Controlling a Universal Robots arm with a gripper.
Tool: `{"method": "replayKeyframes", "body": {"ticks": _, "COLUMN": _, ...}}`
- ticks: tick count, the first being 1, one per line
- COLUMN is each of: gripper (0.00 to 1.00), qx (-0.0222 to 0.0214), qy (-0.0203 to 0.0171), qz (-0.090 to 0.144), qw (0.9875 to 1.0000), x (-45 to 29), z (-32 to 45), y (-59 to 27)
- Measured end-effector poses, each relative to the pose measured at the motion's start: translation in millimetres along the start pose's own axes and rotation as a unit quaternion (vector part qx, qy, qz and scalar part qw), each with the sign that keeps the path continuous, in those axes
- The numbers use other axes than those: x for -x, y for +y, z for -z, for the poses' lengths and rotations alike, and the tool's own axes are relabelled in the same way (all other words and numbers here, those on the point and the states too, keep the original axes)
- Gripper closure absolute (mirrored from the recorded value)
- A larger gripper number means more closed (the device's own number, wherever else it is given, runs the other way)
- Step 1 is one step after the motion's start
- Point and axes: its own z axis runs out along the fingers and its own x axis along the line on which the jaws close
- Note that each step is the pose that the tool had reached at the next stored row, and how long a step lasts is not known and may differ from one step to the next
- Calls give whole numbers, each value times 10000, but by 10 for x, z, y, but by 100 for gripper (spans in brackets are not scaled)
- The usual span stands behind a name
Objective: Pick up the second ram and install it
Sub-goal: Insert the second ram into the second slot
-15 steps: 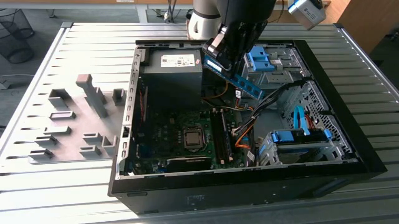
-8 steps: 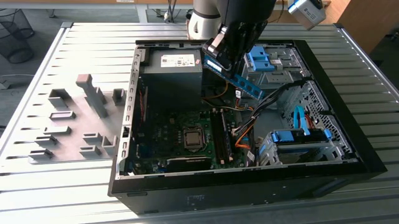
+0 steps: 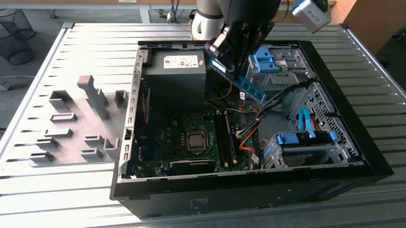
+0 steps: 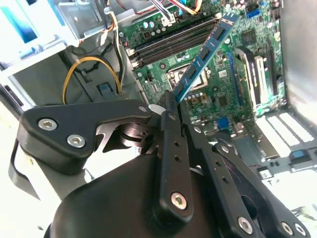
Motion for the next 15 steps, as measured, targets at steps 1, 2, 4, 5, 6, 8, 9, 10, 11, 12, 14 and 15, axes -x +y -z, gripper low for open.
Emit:
{"method": "replayKeyframes", "body": {"ticks": 1, "gripper": 86, "qx": -2, "qy": -2, "qz": -90, "qw": 10000, "x": 0, "z": -1, "y": 0}}
{"method": "replayKeyframes", "body": {"ticks": 2, "gripper": 86, "qx": -4, "qy": -5, "qz": -179, "qw": 9998, "x": 0, "z": -3, "y": 0}}
{"method": "replayKeyframes", "body": {"ticks": 4, "gripper": 86, "qx": -7, "qy": -10, "qz": -368, "qw": 9993, "x": 0, "z": -7, "y": 0}}
{"method": "replayKeyframes", "body": {"ticks": 5, "gripper": 86, "qx": -9, "qy": -12, "qz": -454, "qw": 9990, "x": 0, "z": -9, "y": 0}}
{"method": "replayKeyframes", "body": {"ticks": 6, "gripper": 86, "qx": -10, "qy": -15, "qz": -545, "qw": 9985, "x": 0, "z": -12, "y": 0}}
{"method": "replayKeyframes", "body": {"ticks": 8, "gripper": 86, "qx": -14, "qy": -20, "qz": -724, "qw": 9974, "x": -1, "z": -16, "y": 0}}
{"method": "replayKeyframes", "body": {"ticks": 9, "gripper": 86, "qx": -15, "qy": -23, "qz": -813, "qw": 9967, "x": -1, "z": -18, "y": 0}}
{"method": "replayKeyframes", "body": {"ticks": 10, "gripper": 86, "qx": -17, "qy": -24, "qz": -895, "qw": 9960, "x": -1, "z": -19, "y": -1}}
{"method": "replayKeyframes", "body": {"ticks": 11, "gripper": 86, "qx": -18, "qy": -25, "qz": -924, "qw": 9957, "x": -1, "z": -19, "y": -1}}
{"method": "replayKeyframes", "body": {"ticks": 12, "gripper": 86, "qx": -18, "qy": -26, "qz": -928, "qw": 9957, "x": -1, "z": -19, "y": -1}}
{"method": "replayKeyframes", "body": {"ticks": 14, "gripper": 86, "qx": -18, "qy": -26, "qz": -932, "qw": 9956, "x": -1, "z": -19, "y": -1}}
{"method": "replayKeyframes", "body": {"ticks": 15, "gripper": 86, "qx": -18, "qy": -26, "qz": -937, "qw": 9956, "x": -1, "z": -19, "y": 0}}
